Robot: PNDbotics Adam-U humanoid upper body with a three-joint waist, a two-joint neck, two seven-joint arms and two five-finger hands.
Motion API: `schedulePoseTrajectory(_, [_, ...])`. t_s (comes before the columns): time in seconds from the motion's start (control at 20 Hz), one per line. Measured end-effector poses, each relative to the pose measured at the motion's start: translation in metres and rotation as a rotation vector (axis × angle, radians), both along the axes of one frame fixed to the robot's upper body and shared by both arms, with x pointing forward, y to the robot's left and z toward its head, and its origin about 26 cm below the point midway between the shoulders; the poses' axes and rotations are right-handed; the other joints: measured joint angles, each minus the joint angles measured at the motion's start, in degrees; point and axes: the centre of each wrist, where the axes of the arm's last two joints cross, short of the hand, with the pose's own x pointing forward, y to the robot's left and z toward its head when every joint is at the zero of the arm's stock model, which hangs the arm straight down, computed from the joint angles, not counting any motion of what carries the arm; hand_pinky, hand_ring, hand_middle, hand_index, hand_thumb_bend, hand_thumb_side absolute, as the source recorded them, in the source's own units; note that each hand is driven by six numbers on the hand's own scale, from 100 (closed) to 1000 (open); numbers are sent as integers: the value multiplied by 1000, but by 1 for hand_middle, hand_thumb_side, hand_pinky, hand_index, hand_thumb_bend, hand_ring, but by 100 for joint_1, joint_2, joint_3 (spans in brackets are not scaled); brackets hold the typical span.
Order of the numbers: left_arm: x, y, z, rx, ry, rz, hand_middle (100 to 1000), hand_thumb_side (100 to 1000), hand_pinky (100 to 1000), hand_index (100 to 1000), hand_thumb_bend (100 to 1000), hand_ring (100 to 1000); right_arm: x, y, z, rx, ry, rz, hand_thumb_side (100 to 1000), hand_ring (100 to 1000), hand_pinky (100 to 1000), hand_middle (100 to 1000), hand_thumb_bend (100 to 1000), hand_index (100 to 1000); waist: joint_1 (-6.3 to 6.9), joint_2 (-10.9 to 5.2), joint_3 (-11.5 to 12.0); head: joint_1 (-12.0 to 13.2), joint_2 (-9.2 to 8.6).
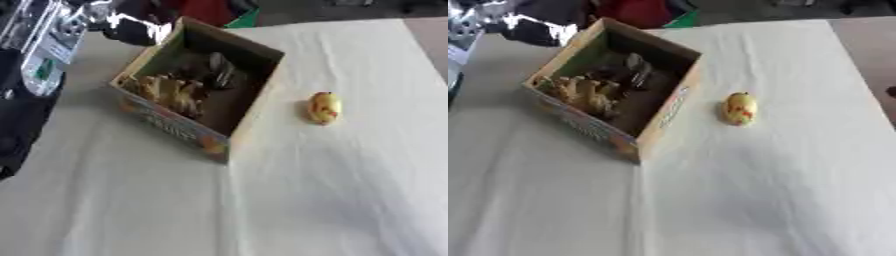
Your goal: Pick up objects on the table and place them in the box.
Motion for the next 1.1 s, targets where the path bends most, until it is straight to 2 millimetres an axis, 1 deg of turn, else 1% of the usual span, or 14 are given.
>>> schedulePoseTrajectory(0.05, [-6, 2, 0, -69, -18, -16, 684, 560, 532, 810, 100, 650, 0, -1, 3, -11, -10, -6, 935, 1000, 703, 576, 100, 814, -19, -19, 36, -6, 7])
schedulePoseTrajectory(0.2, [-31, 10, -1, -296, -79, -66, 679, 619, 538, 807, 100, 638, 2, -5, 15, -44, -45, -25, 916, 1000, 705, 582, 100, 812, -95, -86, 134, -41, 54])
schedulePoseTrajectory(0.3, [-50, 15, -3, -438, -122, -97, 673, 678, 540, 805, 100, 628, 3, -7, 22, -64, -70, -37, 907, 1000, 707, 590, 100, 812, -137, -137, 199, -72, 93])
schedulePoseTrajectory(0.4, [-67, 19, -9, -580, -153, -131, 664, 720, 540, 802, 100, 624, 3, -9, 29, -85, -95, -48, 899, 1000, 709, 595, 100, 812, -162, -181, 261, -106, 109])
schedulePoseTrajectory(0.5, [-79, 24, -17, -718, -180, -167, 660, 779, 542, 803, 100, 620, 4, -11, 36, -110, -119, -58, 897, 1000, 713, 608, 100, 816, -171, -217, 319, -135, 147])
schedulePoseTrajectory(0.65, [-83, 35, -35, -896, -212, -217, 658, 835, 548, 803, 100, 619, 4, -13, 47, -155, -150, -72, 899, 1000, 722, 634, 100, 823, -170, -261, 421, -182, 173])
schedulePoseTrajectory(0.8, [-83, 47, -61, -1047, -224, -245, 660, 862, 567, 807, 100, 624, 4, -14, 59, -224, -181, -88, 898, 1000, 729, 659, 100, 831, -169, -287, 503, -215, 208])
schedulePoseTrajectory(0.95, [-84, 57, -83, -1141, -240, -254, 670, 861, 587, 812, 100, 636, 5, -14, 70, -291, -206, -111, 901, 1000, 735, 679, 100, 837, -170, -291, 568, -244, 252])
schedulePoseTrajectory(1.1, [-86, 63, -105, -1191, -242, -265, 691, 862, 609, 830, 100, 658, 5, -14, 83, -371, -232, -138, 908, 1000, 743, 709, 100, 842, -168, -307, 617, -272, 283])
